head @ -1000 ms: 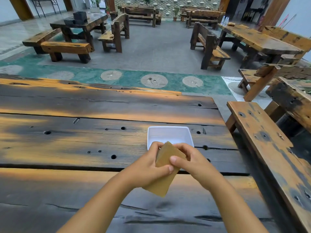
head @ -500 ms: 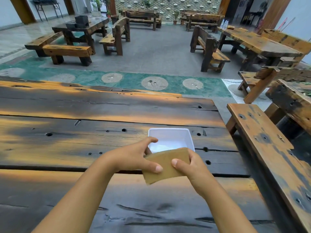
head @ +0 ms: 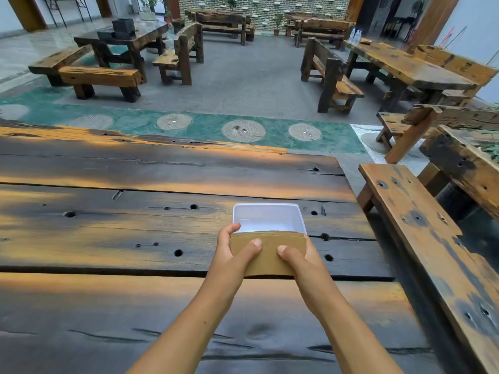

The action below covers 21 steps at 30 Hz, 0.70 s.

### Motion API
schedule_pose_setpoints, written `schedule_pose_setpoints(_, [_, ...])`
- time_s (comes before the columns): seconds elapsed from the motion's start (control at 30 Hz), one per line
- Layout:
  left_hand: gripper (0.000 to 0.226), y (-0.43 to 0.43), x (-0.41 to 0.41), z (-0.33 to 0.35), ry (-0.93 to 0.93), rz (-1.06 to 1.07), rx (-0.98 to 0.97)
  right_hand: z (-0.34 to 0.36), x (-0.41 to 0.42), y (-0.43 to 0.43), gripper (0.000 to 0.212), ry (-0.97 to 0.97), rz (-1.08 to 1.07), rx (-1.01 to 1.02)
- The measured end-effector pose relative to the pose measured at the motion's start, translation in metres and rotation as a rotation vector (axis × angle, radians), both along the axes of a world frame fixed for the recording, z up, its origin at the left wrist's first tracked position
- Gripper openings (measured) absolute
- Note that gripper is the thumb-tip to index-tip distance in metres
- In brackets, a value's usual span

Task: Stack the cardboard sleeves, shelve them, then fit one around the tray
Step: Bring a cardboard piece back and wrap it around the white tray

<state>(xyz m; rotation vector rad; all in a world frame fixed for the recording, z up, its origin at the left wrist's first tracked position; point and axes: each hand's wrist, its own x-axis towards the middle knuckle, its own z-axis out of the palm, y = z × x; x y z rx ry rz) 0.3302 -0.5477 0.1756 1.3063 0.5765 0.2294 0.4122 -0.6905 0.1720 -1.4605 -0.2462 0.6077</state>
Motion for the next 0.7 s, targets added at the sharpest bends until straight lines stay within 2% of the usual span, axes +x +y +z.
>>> schedule_pose_setpoints(0.37, [0.071,0.004,0.007,-0.007,-0.125,0.082,-0.235,-0.001,0.006,0.009,0.059,0.034,0.026,0.034])
schedule_pose_setpoints(0.47, [0.073,0.007,0.007,-0.008,-0.093,0.068,-0.175,-0.003,0.008,0.013,0.058,0.056,0.007,0.033])
schedule_pose_setpoints(0.6, [0.060,0.014,0.009,-0.016,-0.007,0.026,-0.054,-0.014,0.008,0.016,0.059,0.061,-0.003,0.006])
schedule_pose_setpoints(0.7, [0.067,0.016,0.013,-0.023,0.044,-0.026,-0.016,-0.023,0.014,0.011,0.054,0.090,-0.009,-0.001])
